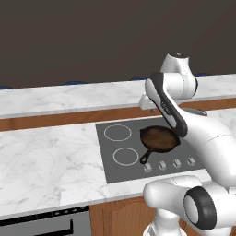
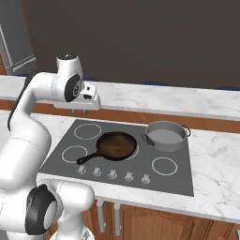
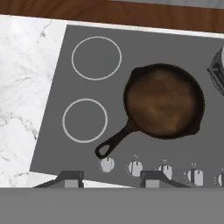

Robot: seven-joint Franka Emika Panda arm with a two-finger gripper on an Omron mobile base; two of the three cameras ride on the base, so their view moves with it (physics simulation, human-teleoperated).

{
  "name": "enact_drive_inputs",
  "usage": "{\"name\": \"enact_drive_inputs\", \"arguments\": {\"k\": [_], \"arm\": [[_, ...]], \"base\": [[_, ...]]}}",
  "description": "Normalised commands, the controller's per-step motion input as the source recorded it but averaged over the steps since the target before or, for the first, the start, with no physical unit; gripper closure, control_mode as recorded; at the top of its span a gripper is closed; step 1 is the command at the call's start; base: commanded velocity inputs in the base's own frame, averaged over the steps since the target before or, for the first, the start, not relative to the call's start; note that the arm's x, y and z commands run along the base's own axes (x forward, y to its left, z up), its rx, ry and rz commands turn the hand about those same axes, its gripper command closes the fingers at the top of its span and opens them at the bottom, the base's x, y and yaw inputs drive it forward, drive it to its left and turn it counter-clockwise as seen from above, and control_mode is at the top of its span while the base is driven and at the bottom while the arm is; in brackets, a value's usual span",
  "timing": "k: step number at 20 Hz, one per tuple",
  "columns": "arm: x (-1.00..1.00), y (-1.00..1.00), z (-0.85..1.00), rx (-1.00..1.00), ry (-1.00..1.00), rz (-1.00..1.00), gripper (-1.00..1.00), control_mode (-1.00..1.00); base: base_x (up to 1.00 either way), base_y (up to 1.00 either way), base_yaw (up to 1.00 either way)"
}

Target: Move the pot and pan from the stove into the sink.

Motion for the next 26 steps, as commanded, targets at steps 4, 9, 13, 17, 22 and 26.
{"name": "enact_drive_inputs", "arguments": {"k": [4,9,13,17,22,26], "arm": [[-0.10,0.00,-0.03,0.04,0.01,0.00,-1.00,-1.00],[-0.25,0.05,-0.02,0.06,0.00,0.00,-1.00,-1.00],[-0.32,0.02,-0.11,0.08,0.00,-0.01,-1.00,-1.00],[-0.16,0.01,-0.09,0.04,0.00,-0.07,-1.00,-1.00],[0.00,0.01,-0.08,0.00,0.00,-0.13,-1.00,-1.00],[0.00,0.00,-0.10,0.00,0.02,-0.18,-1.00,-1.00]], "base": [[0.00,0.00,0.00],[0.00,0.00,0.00],[0.00,0.00,0.00],[0.00,0.00,0.00],[0.00,0.00,0.00],[0.00,0.00,0.00]]}}
